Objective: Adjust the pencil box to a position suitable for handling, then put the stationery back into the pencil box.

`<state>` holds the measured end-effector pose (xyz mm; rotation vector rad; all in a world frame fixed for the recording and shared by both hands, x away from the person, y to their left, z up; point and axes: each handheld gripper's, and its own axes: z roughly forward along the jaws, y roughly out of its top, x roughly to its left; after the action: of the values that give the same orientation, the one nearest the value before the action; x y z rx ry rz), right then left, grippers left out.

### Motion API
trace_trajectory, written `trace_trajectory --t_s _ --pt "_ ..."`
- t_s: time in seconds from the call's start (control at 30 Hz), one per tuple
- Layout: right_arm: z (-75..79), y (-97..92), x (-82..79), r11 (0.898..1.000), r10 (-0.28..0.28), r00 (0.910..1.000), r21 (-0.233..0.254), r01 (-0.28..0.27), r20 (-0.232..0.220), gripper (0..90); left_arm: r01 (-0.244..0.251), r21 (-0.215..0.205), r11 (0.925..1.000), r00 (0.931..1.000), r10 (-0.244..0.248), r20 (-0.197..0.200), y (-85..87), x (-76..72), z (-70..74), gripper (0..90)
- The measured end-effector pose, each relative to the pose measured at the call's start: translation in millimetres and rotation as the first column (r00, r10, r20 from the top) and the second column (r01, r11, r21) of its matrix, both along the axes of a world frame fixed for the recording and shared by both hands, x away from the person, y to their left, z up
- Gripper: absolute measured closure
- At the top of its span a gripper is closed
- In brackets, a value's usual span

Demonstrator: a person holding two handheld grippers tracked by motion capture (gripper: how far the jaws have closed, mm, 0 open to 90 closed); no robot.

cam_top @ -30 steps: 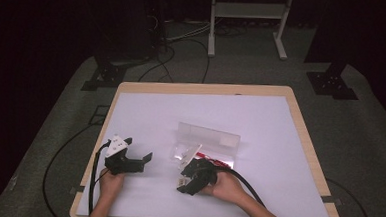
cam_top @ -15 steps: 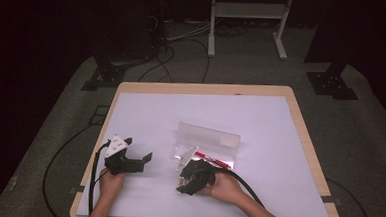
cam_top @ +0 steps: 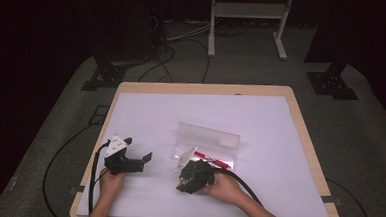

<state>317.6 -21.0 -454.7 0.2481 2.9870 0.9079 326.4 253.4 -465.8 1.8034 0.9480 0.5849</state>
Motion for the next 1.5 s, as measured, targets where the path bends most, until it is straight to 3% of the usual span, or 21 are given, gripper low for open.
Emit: trace_trajectory --t_s 0.27,0.6,1.5 --pt "10.6 -3.1 2.4 1.0 -0.006 1.0 0.013 0.006 0.001 58.0 0.0 0.001 1.0 1.0 0.0 0.0 0.1 -0.2 0.0 0.0" --pt "34.5 -9.7 13.2 0.998 -0.032 0.9995 0.051 0.032 0.007 58.0 -0.002 0.002 1.0 1.0 0.002 0.0 0.2 -0.1 0.0 0.0" --pt "60.1 -5.0 44.2 0.994 -0.076 0.9971 0.082 0.074 0.012 58.0 -0.001 -0.002 1.0 1.0 0.001 0.004 -0.8 -0.3 -0.3 0.0"
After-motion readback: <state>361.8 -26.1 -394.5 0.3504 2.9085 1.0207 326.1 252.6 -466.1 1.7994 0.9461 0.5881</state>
